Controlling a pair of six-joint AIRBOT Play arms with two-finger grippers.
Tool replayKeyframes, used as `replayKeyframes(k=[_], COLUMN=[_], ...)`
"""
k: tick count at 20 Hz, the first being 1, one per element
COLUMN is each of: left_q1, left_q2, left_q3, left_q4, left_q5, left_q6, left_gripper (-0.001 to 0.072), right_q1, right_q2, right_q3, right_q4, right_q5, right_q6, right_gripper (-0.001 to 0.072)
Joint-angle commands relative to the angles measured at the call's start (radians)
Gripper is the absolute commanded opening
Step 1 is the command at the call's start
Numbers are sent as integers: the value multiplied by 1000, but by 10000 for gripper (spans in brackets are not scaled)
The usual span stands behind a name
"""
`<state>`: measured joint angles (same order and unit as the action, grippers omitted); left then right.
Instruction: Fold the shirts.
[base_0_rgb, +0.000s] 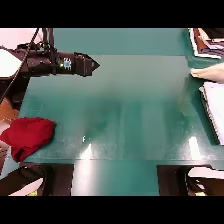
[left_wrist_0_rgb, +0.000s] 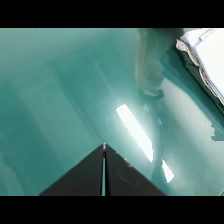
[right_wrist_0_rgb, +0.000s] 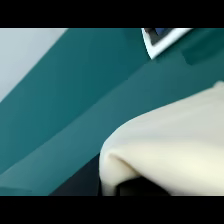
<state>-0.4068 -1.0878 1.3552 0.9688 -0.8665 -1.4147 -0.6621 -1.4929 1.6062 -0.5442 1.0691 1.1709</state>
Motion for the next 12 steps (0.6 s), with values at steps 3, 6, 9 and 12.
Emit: replayKeyframes(k=[3, 6, 9, 12], left_q1=[-1, -1, -1, -1], left_q2=[1, 1, 1, 1], left_q3=[0, 0, 0, 0], left_q4=[8, 26, 26, 26], left_q5=[-8, -9, -9, -11], left_q6=[1, 2, 1, 2], left_gripper=[25, 25, 25, 25], right_q1=[-48, -95, -151, -233], right_q2=[-6, 28, 132, 246], right_q3=[254, 262, 113, -69], right_q4=[23, 17, -101, -253], right_q5=[176, 270, 287, 288], right_q6=[52, 65, 85, 93], right_gripper=[15, 15, 15, 16])
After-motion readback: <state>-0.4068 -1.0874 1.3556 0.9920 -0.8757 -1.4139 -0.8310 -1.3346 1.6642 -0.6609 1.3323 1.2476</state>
